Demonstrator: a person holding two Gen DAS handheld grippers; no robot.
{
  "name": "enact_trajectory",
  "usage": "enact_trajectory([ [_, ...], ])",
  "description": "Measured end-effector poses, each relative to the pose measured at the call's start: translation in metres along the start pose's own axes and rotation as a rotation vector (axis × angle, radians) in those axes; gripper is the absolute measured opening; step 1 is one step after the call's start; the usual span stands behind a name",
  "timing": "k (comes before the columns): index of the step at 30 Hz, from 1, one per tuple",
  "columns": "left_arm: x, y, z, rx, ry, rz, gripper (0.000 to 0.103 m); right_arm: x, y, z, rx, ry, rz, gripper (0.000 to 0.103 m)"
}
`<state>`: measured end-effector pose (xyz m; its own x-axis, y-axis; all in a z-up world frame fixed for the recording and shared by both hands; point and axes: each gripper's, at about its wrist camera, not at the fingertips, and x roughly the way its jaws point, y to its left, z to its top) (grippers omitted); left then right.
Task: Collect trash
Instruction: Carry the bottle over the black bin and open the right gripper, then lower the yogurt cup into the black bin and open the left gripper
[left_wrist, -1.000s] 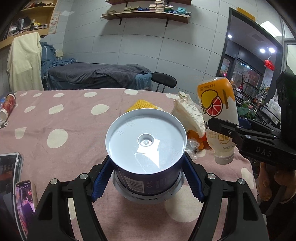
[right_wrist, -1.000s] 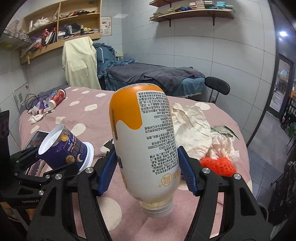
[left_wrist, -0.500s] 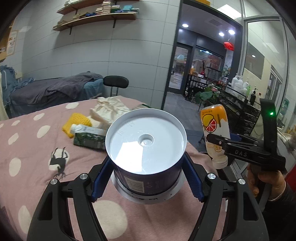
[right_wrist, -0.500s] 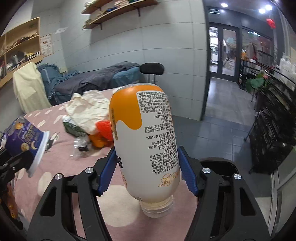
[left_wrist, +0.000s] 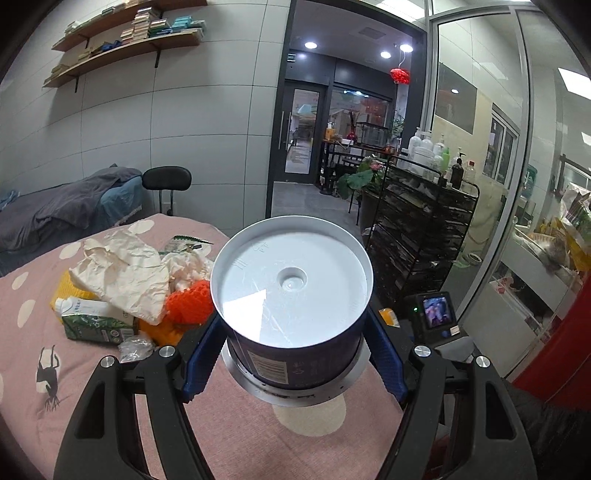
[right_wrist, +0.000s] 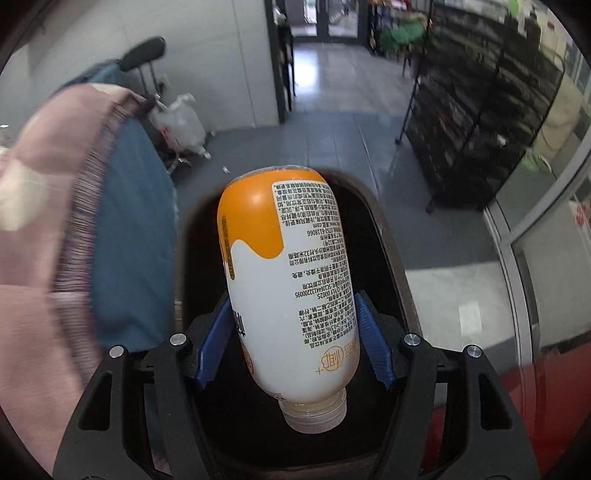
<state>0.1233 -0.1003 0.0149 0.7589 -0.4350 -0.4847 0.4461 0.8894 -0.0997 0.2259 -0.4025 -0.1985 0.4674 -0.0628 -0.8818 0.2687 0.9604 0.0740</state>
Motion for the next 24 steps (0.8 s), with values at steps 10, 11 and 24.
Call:
enact_trajectory([
  [10, 0.011, -0.014, 0.004, 0.007, 0.015, -0.027, 0.071, 0.090, 0.000, 0.000, 0.030, 0.236, -0.030, 0.066],
  [11, 0.011, -0.015, 0.004, 0.006, 0.016, -0.029, 0.071, 0.095, 0.001, -0.001, 0.026, 0.248, -0.025, 0.066],
  [24, 0.033, -0.043, 0.006, 0.042, 0.052, -0.094, 0.071, 0.055, -0.009, -0.024, 0.083, 0.144, -0.022, 0.074],
])
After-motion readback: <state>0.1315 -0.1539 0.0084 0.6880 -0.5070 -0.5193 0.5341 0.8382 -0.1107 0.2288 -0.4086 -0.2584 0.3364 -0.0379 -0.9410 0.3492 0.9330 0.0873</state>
